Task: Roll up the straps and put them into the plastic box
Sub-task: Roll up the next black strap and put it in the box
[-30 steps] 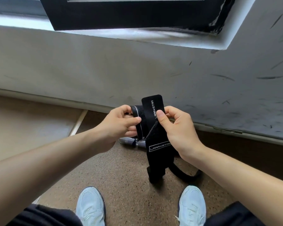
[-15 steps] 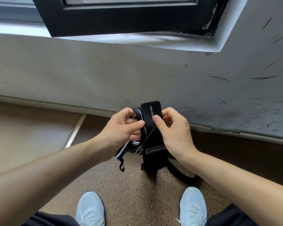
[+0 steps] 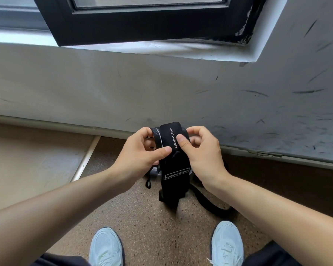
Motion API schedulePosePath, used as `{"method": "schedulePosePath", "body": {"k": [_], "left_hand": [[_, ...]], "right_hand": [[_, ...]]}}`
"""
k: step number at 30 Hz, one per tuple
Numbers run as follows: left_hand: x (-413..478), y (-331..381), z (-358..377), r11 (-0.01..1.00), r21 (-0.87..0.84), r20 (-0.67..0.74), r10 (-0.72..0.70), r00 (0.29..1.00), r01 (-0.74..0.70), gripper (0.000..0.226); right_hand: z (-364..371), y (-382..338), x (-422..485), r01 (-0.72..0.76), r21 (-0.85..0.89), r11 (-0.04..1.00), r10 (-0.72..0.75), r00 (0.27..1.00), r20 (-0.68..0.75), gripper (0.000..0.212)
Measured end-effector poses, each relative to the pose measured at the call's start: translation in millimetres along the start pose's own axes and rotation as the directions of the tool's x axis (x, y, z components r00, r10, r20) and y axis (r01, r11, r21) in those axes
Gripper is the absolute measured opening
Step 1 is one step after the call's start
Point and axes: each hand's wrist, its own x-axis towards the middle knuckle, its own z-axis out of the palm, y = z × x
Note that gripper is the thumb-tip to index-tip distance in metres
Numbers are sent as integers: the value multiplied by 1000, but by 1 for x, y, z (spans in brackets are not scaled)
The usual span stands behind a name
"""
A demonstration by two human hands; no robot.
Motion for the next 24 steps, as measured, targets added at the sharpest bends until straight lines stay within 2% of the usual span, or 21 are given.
{"method": "schedulePosePath", "body": {"k": [2,6,9,13,17,21,24], "left_hand": [[-1,-2,3,1000,13,-21,15,1000,-15,36],[-4,-6,10,997,74,-68,5,998,0,36],[-6,-2,13,997,40,-102,-56,993,61,20],[-3,0,9,990,-13,-159,-144,977,144,29],[-2,1,6,988,55,-224,-131,966,147,39],[0,0,1,990,87,-261,-84,962,111,47],[2,-1,1,982,143,-196,-97,976,126,39]], "right_hand": [[1,-1,0,-19,47,999,20,1000,-18,19],[6,-2,-2,-19,25,1000,19,1000,-23,36],[5,-1,-2,41,9,999,-41,999,-9,30],[4,3,-1,120,-36,992,-120,993,9,21],[4,3,-1,176,-53,983,-172,983,68,14],[3,2,-4,153,-95,984,-141,982,125,20],[3,5,-4,83,-63,995,-76,991,111,28]]}}
